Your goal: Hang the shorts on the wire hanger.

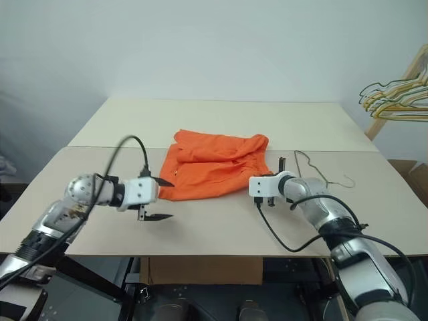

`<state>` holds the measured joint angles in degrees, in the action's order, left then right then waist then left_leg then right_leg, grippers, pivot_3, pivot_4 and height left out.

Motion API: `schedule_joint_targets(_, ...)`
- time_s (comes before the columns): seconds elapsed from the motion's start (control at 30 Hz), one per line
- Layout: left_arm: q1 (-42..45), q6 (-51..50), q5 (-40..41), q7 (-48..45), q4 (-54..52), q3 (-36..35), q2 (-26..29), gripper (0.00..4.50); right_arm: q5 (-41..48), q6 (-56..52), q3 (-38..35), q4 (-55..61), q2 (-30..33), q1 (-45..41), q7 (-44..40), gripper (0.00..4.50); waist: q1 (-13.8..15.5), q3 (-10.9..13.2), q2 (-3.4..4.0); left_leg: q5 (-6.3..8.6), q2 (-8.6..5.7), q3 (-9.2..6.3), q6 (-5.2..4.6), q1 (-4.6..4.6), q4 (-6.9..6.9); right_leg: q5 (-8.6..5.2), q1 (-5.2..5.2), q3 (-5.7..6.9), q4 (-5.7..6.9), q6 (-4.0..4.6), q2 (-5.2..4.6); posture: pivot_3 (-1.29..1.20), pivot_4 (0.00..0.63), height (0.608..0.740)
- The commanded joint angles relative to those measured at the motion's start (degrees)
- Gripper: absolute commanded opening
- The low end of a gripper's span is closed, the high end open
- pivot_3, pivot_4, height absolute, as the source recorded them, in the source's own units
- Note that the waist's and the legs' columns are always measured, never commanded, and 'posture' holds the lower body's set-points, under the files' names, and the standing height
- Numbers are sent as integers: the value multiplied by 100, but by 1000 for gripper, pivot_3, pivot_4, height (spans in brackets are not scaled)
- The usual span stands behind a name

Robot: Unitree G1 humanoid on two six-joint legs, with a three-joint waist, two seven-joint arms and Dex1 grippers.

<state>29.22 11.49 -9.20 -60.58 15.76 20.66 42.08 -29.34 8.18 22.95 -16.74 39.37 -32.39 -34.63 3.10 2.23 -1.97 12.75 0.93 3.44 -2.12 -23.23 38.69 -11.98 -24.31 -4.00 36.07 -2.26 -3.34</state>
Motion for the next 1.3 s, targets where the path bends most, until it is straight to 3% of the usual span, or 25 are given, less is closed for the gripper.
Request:
schedule_joint_targets(0.03, 530, 484, -899, 949, 758, 227, -292, 4500, 242, -297, -431, 981, 207, 237, -305, 28, 68, 0, 0, 0, 2, 1, 0, -1, 7, 0, 0, 0, 0, 0, 0, 103, 0, 740)
schedule_joint_targets(0.27, 1393, 954, -2117, 2072, 2501, 808, -744, 4500, 392, -681, -909, 2096, 534, 796, -623, 28, 86, -5, 3, 0, 1, 14, 1, 7, 32, -18, 12, -1, 2, -25, -7, 57, 0, 740)
schedule_joint_targets(0.3, 1478, 1052, -2231, 2182, 2671, 873, -759, 4310, 414, -742, -984, 2210, 565, 860, -647, 9, 71, -7, 5, 0, 2, 15, 2, 10, 31, -17, 13, 0, 3, -25, -7, 52, 0, 740)
schedule_joint_targets(0.4, 1650, 1239, -2282, 2268, 3023, 904, -792, 3561, 464, -861, -1177, 2494, 691, 1050, -731, 0, 38, -13, 14, 4, 4, 14, 9, 17, 29, -17, 11, 0, 10, -24, -3, 39, 0, 740)
schedule_joint_targets(0.57, 1819, 1371, -2062, 2259, 3313, 732, -879, 1871, 541, -1004, -1295, 2751, 719, 1292, -841, 0, -60, -15, 17, 4, 7, 14, 10, 18, 29, -16, 9, 0, 13, -22, 1, 31, 0, 740)
schedule_joint_targets(0.77, 1815, 1661, -1343, 1601, 3118, 380, -858, 41, 590, -995, -1215, 2886, 658, 1411, -893, 0, -98, -14, 16, 0, 4, 14, 3, -5, 31, -15, -1, 0, -1, -22, -1, 37, 0, 740)
schedule_joint_targets(0.83, 1757, 1913, -938, 1032, 2878, 271, -723, 41, 714, -917, -1244, 2994, 685, 1473, -983, 0, -96, -13, 15, 0, 2, 15, 3, -11, 30, -10, -3, 0, -3, -17, -4, 43, 0, 740)
schedule_joint_targets(0.93, 1617, 2354, 13, -538, 2276, 197, -161, 41, 1182, -569, -1441, 3301, 944, 1717, -1292, 0, -109, -13, 15, 8, 3, 13, 6, -17, 27, 2, -7, 1, -6, -2, -2, 49, 0, 740)
schedule_joint_targets(1.1, 1367, 1818, 1685, -2894, 971, 95, 1101, 41, 2406, 263, -1943, 3710, 1749, 2230, -2169, 0, -219, -11, 18, 33, 4, 11, -1, -16, 24, -16, -4, 2, -5, -19, -3, 68, 0, 740)
schedule_joint_targets(1.17, 1303, 1429, 2155, -3166, 522, 115, 1491, 41, 2840, 385, -2098, 3661, 1956, 2192, -2466, 0, -242, -9, 18, 34, 4, 11, -2, -12, 25, -20, 3, 2, -6, -23, -6, 77, 0, 740)
schedule_joint_targets(1.3, 1645, 814, 2052, -2597, 650, -314, 897, 41, 2927, 205, -1908, 2704, 1569, 1071, -2311, 0, -230, -5, 17, 29, 5, 13, -7, 17, 46, -59, 30, 1, 1, -38, -10, 92, 0, 740)
